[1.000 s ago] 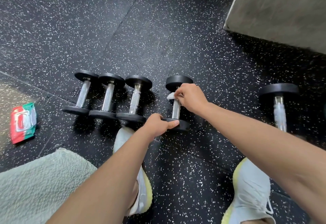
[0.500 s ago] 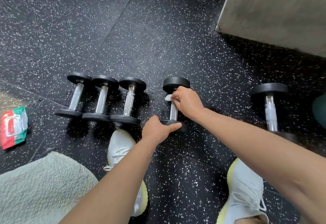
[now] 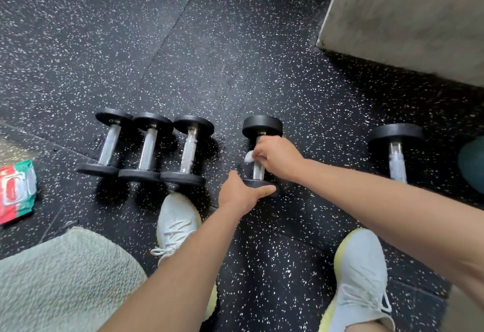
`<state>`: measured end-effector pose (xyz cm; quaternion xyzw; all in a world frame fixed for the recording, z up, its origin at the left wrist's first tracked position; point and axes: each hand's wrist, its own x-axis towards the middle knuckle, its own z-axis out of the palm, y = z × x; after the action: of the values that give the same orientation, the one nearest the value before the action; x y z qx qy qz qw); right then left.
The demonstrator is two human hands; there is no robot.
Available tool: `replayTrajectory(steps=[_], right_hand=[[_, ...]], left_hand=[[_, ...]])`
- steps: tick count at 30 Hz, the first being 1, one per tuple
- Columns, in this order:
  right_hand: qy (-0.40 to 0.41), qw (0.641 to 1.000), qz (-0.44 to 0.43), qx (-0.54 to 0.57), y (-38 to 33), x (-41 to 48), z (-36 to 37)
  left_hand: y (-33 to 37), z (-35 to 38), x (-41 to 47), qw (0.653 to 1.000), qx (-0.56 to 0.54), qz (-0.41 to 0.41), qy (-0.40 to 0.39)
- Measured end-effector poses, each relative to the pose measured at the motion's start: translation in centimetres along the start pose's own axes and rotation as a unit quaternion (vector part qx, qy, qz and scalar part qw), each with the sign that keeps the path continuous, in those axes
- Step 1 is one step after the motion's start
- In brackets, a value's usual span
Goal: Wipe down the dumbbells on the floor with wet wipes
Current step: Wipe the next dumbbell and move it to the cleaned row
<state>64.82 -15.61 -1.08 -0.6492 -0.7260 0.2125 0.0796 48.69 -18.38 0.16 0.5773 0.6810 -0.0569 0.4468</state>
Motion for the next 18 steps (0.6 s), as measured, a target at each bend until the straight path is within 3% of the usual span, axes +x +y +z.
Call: replayTrajectory(steps=[3, 10, 15, 18], right_hand=[[-0.044, 0.998, -0.044, -0.003, 0.2, -0.8, 0.3], [0.075, 0.995, 0.064, 0.023, 0.6, -0.1, 0.2], [-0.002, 0.999, -0.019, 0.042, 0.8, -2.4, 1.4], [0.005, 0.998, -0.02, 0.057, 0.8, -2.8, 1.4]], left_hand=[[0.0, 0.5, 0.0, 1.0, 0.009, 0.001, 0.004], [0.7, 2.2, -0.3, 0.999, 0.036, 0.005, 0.039], [-0.3, 1.7, 0.3, 1.0, 0.009, 0.012, 0.015], [-1.2, 0.9, 0.7, 0.999, -0.027, 0.003, -0.028]])
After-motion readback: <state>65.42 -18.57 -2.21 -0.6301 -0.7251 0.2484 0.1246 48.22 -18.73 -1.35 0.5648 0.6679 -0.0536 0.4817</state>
